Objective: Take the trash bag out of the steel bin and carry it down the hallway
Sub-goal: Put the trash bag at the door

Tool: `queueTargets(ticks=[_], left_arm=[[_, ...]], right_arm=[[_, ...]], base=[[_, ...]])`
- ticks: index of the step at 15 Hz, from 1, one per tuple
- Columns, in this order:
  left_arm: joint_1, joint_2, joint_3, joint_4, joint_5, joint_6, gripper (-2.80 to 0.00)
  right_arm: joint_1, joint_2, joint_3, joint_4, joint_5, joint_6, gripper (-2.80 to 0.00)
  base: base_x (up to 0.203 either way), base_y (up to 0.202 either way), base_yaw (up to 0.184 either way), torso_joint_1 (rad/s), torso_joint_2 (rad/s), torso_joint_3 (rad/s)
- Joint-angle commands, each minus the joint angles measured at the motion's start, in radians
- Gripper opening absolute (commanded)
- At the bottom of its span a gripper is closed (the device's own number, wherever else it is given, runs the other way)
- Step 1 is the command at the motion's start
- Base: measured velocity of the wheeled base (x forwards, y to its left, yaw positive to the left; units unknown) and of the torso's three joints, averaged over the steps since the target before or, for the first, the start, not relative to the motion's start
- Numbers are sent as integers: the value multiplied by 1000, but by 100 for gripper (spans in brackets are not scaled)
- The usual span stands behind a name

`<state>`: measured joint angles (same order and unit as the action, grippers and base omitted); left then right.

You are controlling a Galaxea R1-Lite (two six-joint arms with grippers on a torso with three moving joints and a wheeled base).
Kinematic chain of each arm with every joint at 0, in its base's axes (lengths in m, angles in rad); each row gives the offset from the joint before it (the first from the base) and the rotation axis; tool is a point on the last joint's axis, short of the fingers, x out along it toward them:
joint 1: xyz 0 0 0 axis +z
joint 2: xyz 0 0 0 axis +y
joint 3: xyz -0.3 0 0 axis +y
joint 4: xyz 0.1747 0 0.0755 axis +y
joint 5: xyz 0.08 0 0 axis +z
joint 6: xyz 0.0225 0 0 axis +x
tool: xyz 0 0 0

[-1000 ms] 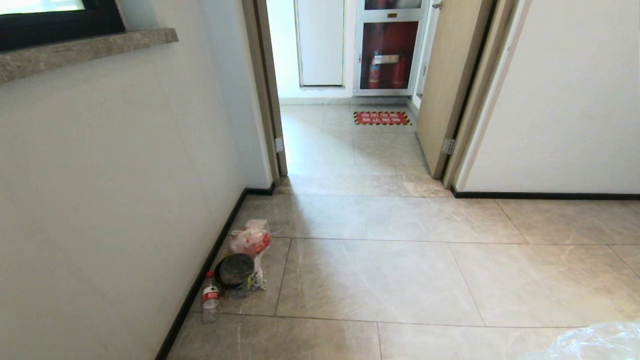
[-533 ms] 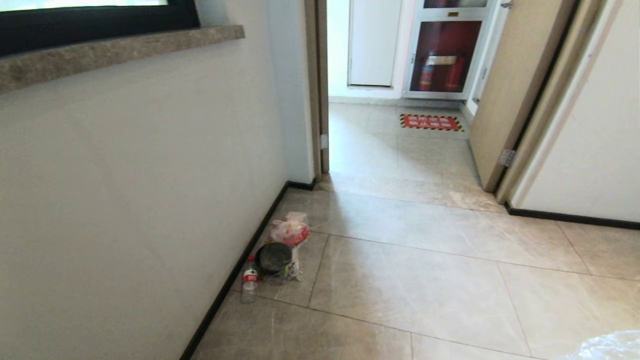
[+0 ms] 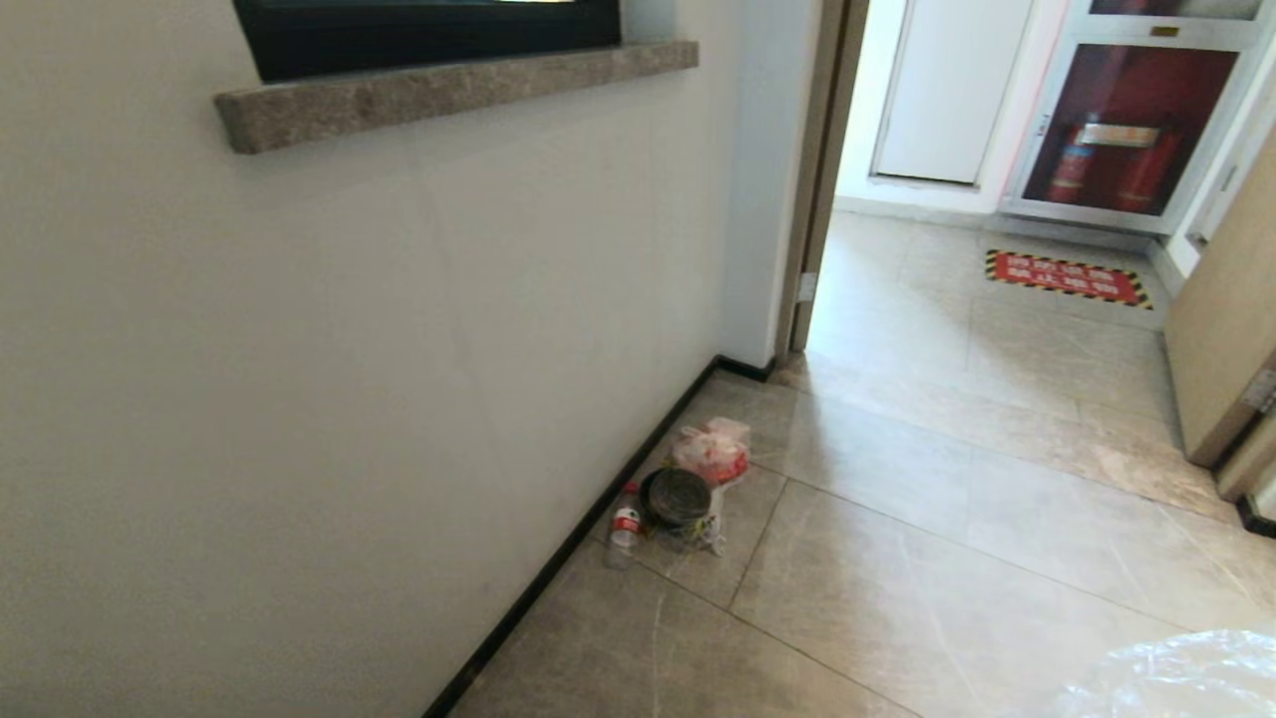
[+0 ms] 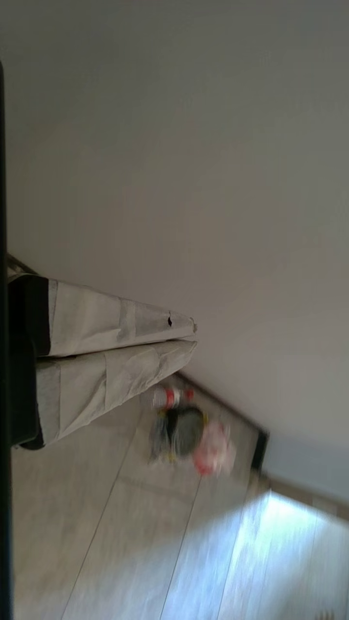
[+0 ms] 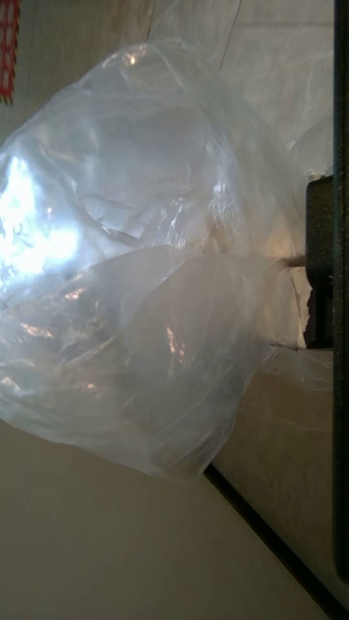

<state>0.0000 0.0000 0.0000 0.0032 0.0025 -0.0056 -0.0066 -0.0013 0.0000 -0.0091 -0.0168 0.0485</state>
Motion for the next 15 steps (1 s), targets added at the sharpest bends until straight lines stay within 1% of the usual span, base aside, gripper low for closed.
queueTargets(ticks=[1,15], left_arm=[[0,0,0,0,1,-1,-280],[0,0,0,0,1,-1,-280]], right_arm=[[0,0,2,-1,0,1,-280],[0,0,0,6,-2,-4,-280]], base=[[2,-8,175,2,5,2],[1,-8,174,3,3,3]])
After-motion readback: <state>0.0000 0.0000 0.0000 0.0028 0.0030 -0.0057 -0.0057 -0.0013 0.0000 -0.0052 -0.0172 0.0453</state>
